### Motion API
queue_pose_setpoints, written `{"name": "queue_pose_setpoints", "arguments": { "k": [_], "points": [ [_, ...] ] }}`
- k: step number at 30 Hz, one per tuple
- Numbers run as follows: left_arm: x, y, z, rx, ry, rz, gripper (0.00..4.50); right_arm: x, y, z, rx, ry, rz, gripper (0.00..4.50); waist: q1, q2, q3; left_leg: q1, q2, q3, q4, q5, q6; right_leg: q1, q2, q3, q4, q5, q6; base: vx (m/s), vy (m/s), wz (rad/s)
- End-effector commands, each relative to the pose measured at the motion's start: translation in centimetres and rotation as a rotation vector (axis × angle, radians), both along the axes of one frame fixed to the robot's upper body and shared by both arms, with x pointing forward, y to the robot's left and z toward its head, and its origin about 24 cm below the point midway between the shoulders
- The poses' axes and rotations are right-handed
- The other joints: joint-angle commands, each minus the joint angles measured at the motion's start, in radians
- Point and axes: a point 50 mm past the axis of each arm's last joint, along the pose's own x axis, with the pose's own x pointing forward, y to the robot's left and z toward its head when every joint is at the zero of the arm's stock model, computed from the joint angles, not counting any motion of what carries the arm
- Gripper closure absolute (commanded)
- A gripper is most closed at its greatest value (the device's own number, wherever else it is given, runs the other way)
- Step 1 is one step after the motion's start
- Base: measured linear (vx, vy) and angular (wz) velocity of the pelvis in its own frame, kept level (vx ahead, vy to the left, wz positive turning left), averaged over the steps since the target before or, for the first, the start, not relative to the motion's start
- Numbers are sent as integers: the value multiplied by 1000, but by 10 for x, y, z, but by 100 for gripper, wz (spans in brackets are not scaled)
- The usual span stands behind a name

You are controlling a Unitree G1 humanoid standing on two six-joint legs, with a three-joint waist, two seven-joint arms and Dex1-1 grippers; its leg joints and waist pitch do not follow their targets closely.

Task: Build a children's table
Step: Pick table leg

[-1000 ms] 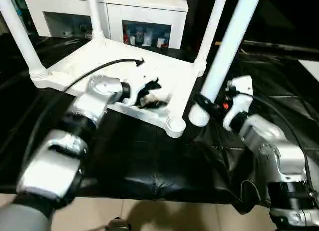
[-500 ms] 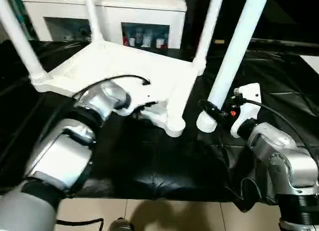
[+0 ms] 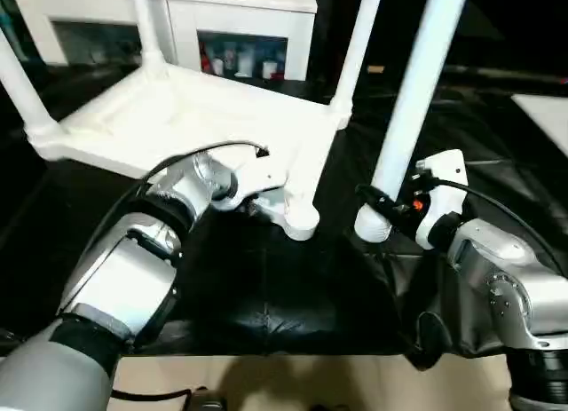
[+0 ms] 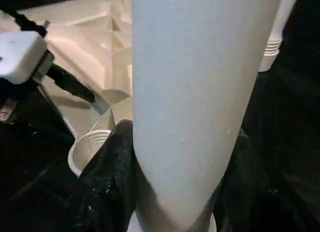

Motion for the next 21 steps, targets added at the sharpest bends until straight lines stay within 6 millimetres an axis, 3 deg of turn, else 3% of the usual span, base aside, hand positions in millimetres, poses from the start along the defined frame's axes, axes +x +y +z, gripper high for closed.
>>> {"name": "queue_pose_setpoints", "arguments": {
  "k": [1, 3, 4, 5, 6, 7, 9, 11, 15, 18, 19, 21],
  "points": [
    [1, -4, -2, 17, -33, 16, 71, 3, 1, 16, -20, -40, 37, 265, -10, -30, -80, 22, 8, 3, -68, -230, 26, 44, -58, 37, -95, -462, -81, 0, 0, 0],
    [1, -4, -2, 23, -40, 24, 71, 4, 0, 17, -25, -40, 45, 265, -12, -24, -78, 27, 12, -2, -70, -260, 6, 39, -56, 37, -93, -450, -83, 0, 0, 0],
    [1, -4, -3, 24, -45, 25, 88, 5, 0, 19, -31, -40, 56, 265, -17, -49, -77, 28, 13, -1, -70, -282, 0, 38, -55, 34, -98, -465, -78, 0, 0, 0],
    [1, -5, -3, 19, -47, 26, 98, 6, -1, 20, -38, -38, 64, 265, -16, -54, -79, 30, 11, -1, -67, -283, -1, 39, -58, 33, -96, -475, -77, 0, 0, 0],
    [1, -5, -3, 18, -51, 23, 105, 7, -2, 21, -43, -37, 69, 265, -13, -49, -78, 31, 11, -2, -67, -282, -4, 37, -61, 36, -99, -485, -72, 0, 0, 0],
    [1, -6, -3, 1, -54, 26, 108, 8, -2, 21, -49, -35, 77, 265, -14, -60, -81, 29, 12, -3, -65, -274, -7, 38, -62, 34, -97, -485, -68, 0, 0, 0],
    [1, -6, -3, 1, -54, 26, 120, 8, -2, 21, -49, -35, 77, 265, -16, -61, -81, 29, 14, -6, -67, -283, -19, 37, -61, 34, -98, -467, -67, 0, 0, 0],
    [1, -6, -3, 4, -34, 16, 144, 9, -1, 21, -53, -31, 87, 265, -15, -73, -86, 26, 13, -6, -66, -267, -23, 42, -61, 33, -92, -433, -74, 0, 0, 0],
    [1, -5, -1, 11, -16, 3, 157, 9, 0, 20, -52, -29, 93, 265, -15, -75, -87, 24, 12, -4, -64, -252, -20, 42, -61, 35, -89, -410, -85, 0, 0, 0],
    [1, -3, 2, 20, 5, -12, 190, 10, 2, 19, -56, -28, 102, 265, -13, -71, -90, 23, 12, -4, -64, -241, -21, 46, -61, 37, -84, -374, -98, 0, 0, 0],
    [0, -3, 5, 41, 45, -39, 194, 11, 2, 18, -58, -28, 107, 265, -10, -63, -92, 23, 12, -4, -65, -229, -24, 48, -61, 38, -80, -342, -108, 0, 0, 0],
    [-1, -2, 6, 53, 62, -54, 206, 10, 2, 17, -58, -27, 108, 265, -11, -66, -93, 20, 12, -4, -65, -219, -26, 50, -59, 38, -77, -317, -114, 0, 0, 0]
  ]
}}
